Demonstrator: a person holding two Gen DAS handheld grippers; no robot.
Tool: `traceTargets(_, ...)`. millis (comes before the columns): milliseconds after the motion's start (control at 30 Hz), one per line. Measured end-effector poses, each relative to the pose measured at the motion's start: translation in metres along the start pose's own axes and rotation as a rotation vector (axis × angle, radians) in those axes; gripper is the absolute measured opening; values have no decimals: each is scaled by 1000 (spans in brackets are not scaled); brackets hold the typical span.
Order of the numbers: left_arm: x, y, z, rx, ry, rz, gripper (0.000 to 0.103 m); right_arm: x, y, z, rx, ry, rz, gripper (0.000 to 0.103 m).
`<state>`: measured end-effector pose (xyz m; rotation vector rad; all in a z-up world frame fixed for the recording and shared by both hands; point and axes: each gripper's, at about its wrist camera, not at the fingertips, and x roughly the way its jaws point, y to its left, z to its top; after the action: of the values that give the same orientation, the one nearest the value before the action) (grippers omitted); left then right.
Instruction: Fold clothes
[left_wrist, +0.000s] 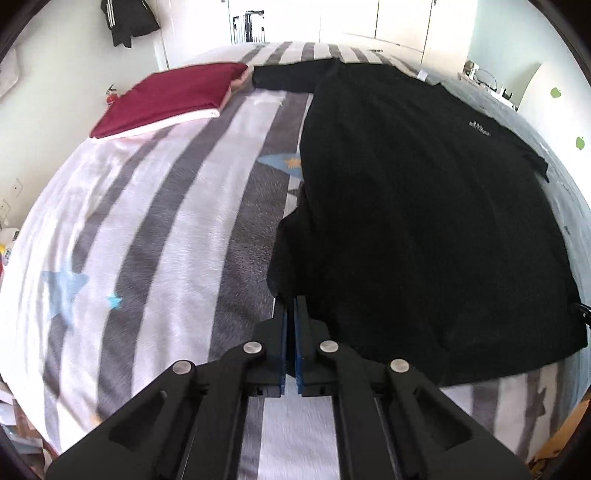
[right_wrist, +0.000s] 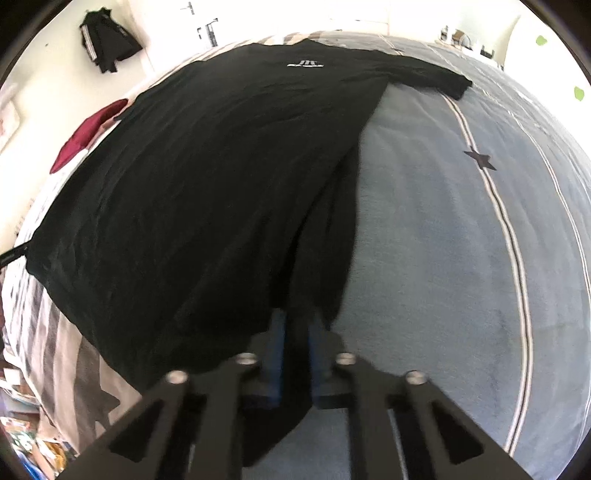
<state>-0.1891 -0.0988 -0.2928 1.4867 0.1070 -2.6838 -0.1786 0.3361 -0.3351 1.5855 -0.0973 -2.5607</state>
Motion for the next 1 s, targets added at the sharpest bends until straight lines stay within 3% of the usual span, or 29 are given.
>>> traceTargets(200, -71, -8, -3, -8, -28, -73, 1, -44, -16, 8, -22, -23, 21, 4)
traceTargets(400, -86, -29, -42, 38, 76, -82, 1, -69, -61, 8, -43, 30, -10, 4)
traceTargets(533, -65, -32, -77, 17, 201, -22, 10, -50, -73, -8, -83, 129, -26, 7)
traceTargets(633, -62, -23, -85, -40, 240, 55, 13, -46, -60, -21, -115, 168, -31, 17)
traceTargets(667, -64, -19, -86, -57, 239, 75, 14, -50, -54, -23, -132, 157, -34, 25)
traceTargets(733, -74, -13, -73, -78, 187, 114, 20, -59, -51, -19, -124, 124, -36, 32)
traceTargets(767, -77, -12, -66, -84, 166, 124, 30, -65, -53, -15, -97, 107, -28, 33)
traceTargets(833, -76, -8, -39, -91, 124, 135, 41, -71, -60, 2, -34, 62, -37, 36)
traceTargets(1000, -49, -6, 38, -73, 35, 166, 41, -65, -77, 68, 82, -48, -99, 39)
